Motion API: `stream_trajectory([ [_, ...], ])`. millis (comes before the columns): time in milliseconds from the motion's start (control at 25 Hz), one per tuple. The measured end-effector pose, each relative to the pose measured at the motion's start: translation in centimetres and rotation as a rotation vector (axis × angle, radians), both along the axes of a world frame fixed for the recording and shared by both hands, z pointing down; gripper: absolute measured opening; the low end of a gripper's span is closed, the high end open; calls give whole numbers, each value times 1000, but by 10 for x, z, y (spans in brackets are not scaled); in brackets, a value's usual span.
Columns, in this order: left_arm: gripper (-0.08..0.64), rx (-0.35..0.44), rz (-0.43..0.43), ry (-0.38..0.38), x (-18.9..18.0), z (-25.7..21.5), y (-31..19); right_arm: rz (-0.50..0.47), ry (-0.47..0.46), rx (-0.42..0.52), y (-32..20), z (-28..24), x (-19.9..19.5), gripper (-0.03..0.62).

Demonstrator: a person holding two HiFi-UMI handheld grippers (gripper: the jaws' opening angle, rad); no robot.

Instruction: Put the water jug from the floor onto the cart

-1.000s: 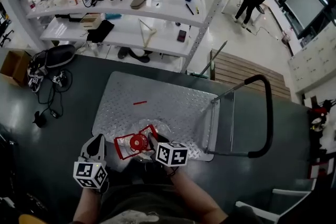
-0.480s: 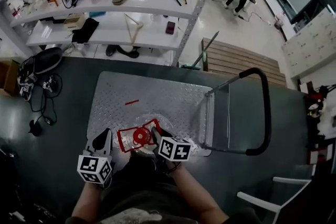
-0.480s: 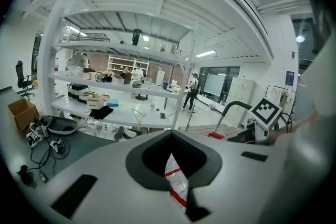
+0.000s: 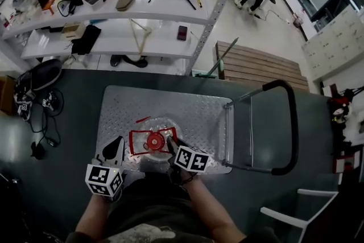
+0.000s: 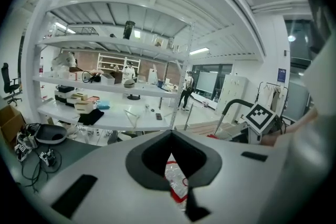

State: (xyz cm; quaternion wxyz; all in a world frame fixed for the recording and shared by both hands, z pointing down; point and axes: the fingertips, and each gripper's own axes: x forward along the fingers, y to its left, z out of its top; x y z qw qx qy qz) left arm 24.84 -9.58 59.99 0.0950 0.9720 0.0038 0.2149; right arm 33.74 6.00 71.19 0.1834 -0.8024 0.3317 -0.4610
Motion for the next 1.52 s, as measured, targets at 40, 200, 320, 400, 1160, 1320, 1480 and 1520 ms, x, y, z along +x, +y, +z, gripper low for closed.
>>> stream_trajectory([
  [40,5,2,3,1,6,1,-4,4,-3,-10,-2,6,5,44],
  [200,5,4,16,-8,18,5,-12,35,-22,2,-2,19,16,44],
  [320,5,2,33,-21,25,9,-13,49,-14,-1,1,21,29,44],
  [400,5,-4,40,-27,28,11,-12,62,-7,-23,8,23,39,44],
  [1160,5,-37,80,-14,33,17,-6,140,120,-176,55,43,62,67],
  [1320,5,-38,74,-8,29,14,-8,120,173,-177,53,32,58,161],
  [1480,5,-32,40,6,22,6,-10,132,174,-164,57,24,54,176],
  [1520,5,-30,31,10,20,4,-9,134,180,-165,60,23,53,178],
])
